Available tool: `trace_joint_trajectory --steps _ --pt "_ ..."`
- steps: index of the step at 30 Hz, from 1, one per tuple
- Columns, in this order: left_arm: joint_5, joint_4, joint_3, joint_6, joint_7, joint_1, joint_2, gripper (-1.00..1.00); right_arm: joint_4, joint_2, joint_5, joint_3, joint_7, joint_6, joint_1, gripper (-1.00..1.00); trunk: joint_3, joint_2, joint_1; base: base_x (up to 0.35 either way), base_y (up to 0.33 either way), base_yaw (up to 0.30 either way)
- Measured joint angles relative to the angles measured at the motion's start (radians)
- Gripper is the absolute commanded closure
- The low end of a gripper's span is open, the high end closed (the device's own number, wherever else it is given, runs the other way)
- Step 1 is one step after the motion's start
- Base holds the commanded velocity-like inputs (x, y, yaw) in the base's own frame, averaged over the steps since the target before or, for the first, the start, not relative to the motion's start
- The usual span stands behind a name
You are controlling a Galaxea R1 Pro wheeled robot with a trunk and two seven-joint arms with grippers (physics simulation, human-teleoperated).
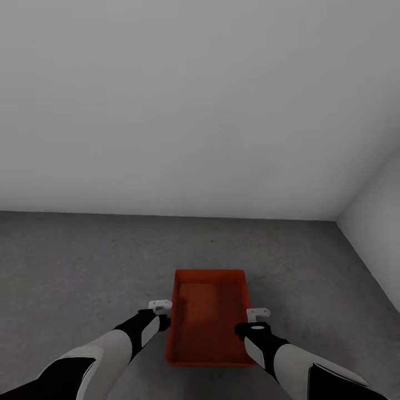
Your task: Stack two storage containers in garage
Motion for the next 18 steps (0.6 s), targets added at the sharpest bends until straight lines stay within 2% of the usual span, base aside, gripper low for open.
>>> trace_joint_trajectory --steps 6,11,14,18 --pt "0.0 0.001 -0.001 -0.013 0.0 0.0 0.001 -1.0 0.0 0.001 0.0 0.001 0.0 0.0 0.0 -1.0 0.016 0.035 -0.019 0.0 0.0 0.0" --pt "0.0 0.013 -0.001 -0.091 0.001 0.0 0.003 -1.0 0.0 0.001 0.0 0.001 0.0 0.0 0.0 -1.0 0.016 0.035 -0.019 0.0 0.0 0.0" --pt "0.0 0.015 -0.002 -0.099 -0.002 0.0 0.002 -1.0 0.0 0.001 0.0 0.001 0.0 0.0 0.0 -1.0 0.016 0.035 -0.019 0.0 0.0 0.0" --pt "0.0 0.014 -0.002 -0.098 -0.003 0.0 0.004 -1.0 0.0 0.001 0.0 0.001 0.0 0.0 0.0 -1.0 0.028 0.063 -0.035 0.0 0.0 0.0"
